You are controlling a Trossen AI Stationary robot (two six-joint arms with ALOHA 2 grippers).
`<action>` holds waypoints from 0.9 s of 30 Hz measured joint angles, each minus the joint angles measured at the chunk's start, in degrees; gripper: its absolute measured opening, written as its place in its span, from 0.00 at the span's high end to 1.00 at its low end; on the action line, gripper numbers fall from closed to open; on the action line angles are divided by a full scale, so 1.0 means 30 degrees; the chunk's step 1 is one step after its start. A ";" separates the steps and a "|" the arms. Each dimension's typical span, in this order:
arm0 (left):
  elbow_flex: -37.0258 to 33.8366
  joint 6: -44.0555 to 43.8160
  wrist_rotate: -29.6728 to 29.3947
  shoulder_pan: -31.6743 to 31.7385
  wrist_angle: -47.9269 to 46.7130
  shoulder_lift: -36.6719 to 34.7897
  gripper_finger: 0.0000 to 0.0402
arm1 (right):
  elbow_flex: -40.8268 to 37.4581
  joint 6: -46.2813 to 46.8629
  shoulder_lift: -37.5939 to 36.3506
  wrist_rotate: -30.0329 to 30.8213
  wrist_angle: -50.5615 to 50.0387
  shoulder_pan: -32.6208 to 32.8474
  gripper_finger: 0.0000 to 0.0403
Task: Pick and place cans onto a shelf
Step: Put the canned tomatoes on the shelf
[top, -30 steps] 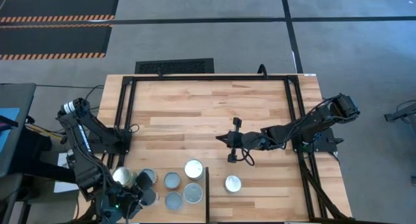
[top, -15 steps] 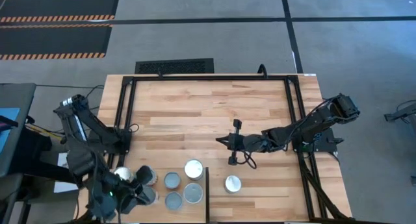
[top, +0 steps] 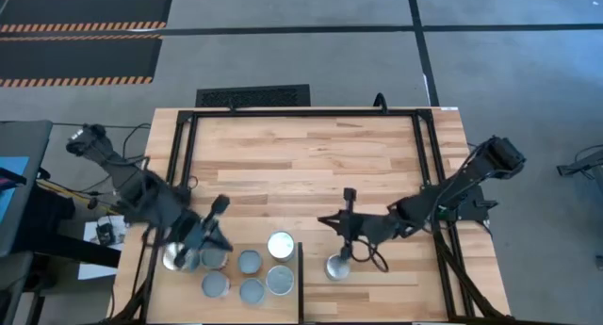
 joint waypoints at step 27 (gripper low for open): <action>-0.6543 -0.0573 0.2127 1.1649 0.4532 -0.2998 1.00 | 0.5635 0.9863 0.3972 -0.4147 -1.1527 0.5492 0.65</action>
